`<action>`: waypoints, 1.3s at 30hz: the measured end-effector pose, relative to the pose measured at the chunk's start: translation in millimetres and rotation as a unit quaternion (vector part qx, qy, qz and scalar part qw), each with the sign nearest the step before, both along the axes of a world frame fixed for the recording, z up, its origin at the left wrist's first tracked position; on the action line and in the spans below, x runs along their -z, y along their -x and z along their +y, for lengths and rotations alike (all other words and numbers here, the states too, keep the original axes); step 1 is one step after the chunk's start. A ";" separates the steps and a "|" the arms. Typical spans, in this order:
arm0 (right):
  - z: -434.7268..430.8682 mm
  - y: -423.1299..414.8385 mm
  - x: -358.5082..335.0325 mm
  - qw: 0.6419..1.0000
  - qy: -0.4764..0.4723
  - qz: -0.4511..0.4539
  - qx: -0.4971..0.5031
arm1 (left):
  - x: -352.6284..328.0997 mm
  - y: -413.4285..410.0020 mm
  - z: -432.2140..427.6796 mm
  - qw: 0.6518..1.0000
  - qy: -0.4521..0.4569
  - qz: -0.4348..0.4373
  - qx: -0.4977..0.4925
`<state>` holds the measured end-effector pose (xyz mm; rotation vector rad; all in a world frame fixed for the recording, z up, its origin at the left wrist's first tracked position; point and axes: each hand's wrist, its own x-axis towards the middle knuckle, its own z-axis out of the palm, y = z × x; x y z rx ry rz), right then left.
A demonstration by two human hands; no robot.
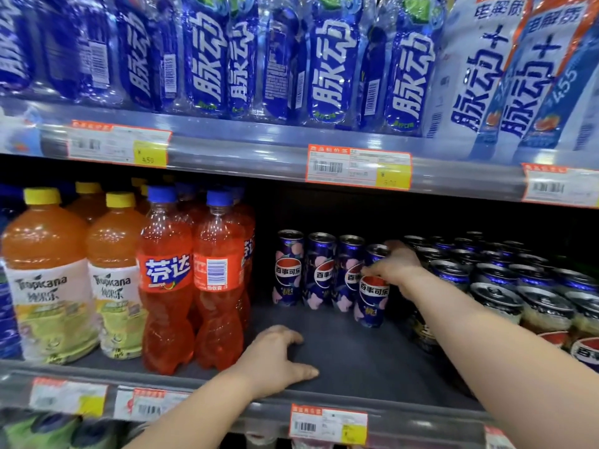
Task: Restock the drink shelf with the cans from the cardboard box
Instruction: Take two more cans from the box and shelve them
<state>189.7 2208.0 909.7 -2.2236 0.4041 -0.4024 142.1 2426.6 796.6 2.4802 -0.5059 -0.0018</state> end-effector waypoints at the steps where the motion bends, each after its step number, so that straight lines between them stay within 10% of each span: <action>1: -1.9 -3.1 0.4 1.000 -0.013 -0.007 -0.005 | 0.7 -0.9 0.2 1.000 -0.002 -0.001 0.000; 39: -16.7 -18.4 10.9 0.998 0.063 0.000 0.004 | 4.3 -0.9 1.3 0.999 0.000 -0.037 0.005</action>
